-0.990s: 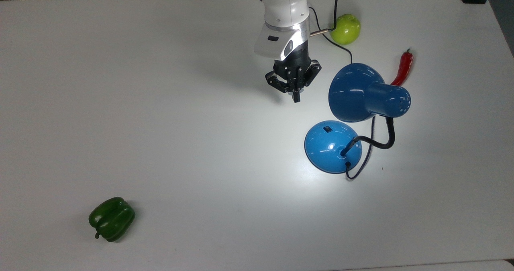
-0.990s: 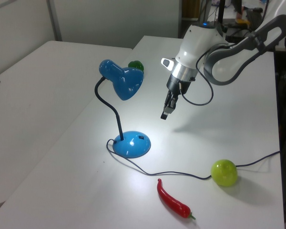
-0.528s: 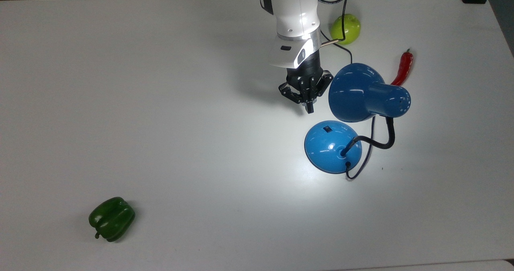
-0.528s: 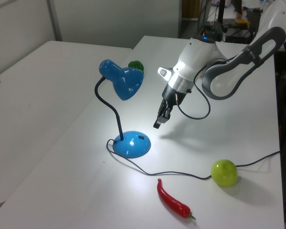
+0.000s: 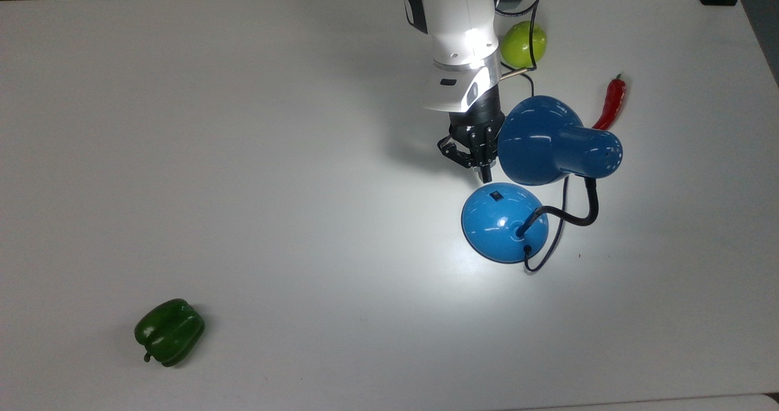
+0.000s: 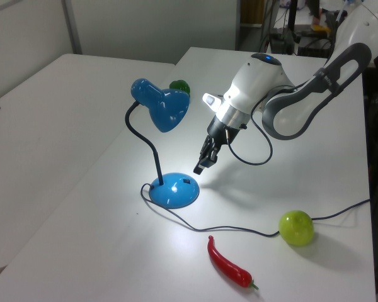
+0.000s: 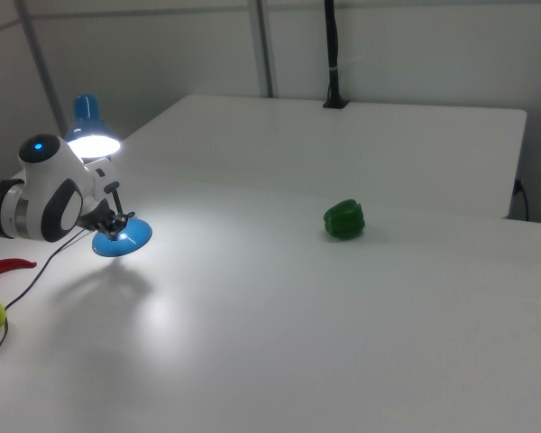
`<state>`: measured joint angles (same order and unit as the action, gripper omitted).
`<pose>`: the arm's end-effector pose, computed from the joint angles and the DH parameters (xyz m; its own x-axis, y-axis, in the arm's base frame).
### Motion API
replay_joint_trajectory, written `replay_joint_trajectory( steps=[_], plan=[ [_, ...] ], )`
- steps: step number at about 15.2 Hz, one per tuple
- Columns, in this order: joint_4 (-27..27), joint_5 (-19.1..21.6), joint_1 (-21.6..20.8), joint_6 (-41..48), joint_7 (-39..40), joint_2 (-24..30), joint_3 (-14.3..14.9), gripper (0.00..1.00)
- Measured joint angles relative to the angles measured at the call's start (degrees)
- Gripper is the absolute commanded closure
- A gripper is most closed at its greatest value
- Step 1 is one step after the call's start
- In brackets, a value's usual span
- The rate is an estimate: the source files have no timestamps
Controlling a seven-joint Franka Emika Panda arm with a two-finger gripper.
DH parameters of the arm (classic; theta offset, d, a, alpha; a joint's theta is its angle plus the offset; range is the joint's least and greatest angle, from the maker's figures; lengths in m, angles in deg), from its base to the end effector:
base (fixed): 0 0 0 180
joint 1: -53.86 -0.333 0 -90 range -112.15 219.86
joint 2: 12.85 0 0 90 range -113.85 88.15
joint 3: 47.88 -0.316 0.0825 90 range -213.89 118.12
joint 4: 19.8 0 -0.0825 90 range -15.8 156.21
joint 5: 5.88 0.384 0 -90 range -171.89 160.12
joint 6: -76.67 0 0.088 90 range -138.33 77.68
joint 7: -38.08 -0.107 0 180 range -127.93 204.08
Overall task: Turn off lamp
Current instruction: 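Press down on the lamp base button with the gripper tips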
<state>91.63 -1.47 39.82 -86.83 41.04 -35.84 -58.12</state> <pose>0.6072 0.2591 0.3345 0.8210 0.2954 0.4885 0.3886 -0.9160 -0.0992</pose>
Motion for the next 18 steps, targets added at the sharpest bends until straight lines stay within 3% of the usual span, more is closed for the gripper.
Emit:
replay_joint_trajectory(
  steps=[5,18],
  plan=[
    [-3.2,0.0,-0.3,0.0,0.0,-3.0,0.0,1.00],
    [-3.4,0.0,-0.9,-4.1,0.0,-4.5,-0.1,1.00]
  ],
)
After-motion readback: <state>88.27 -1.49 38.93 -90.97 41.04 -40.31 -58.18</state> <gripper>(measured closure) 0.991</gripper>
